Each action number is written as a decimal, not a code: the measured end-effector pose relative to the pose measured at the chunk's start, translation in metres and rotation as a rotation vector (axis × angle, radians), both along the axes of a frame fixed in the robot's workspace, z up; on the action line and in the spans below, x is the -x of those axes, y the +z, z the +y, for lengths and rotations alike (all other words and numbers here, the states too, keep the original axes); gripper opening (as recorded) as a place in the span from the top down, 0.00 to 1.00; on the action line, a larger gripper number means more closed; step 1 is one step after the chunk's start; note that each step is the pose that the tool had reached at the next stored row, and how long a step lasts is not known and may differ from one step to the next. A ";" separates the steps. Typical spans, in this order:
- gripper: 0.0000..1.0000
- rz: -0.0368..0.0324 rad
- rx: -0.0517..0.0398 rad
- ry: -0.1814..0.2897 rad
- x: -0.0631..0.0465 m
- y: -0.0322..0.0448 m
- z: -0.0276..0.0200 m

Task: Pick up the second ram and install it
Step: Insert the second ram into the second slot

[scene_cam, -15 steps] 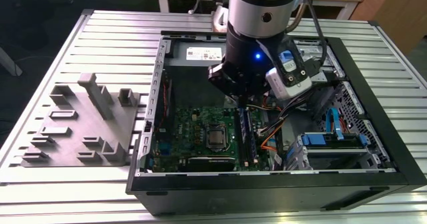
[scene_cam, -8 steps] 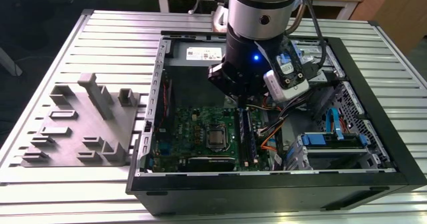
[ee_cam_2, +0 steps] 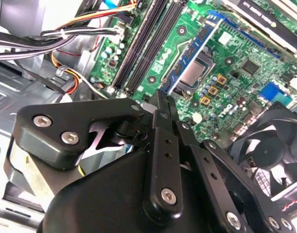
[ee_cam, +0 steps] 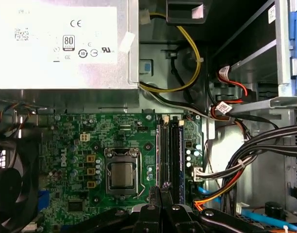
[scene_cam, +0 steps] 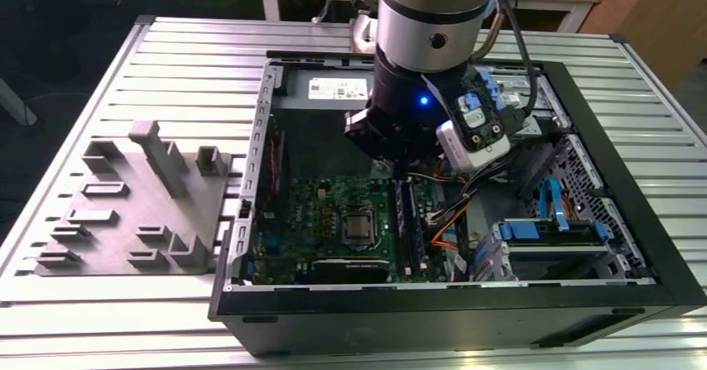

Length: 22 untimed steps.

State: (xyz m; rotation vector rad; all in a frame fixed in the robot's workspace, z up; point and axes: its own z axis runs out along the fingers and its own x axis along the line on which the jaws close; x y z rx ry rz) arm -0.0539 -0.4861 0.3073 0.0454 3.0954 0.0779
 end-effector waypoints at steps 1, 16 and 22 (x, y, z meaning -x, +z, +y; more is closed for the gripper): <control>0.92 0.0002 0.0005 0.001 0.000 -0.0007 0.0000; 0.92 0.0042 0.0009 0.025 -0.010 -0.0185 0.0000; 0.92 0.0041 0.0005 0.027 -0.010 -0.0196 0.0000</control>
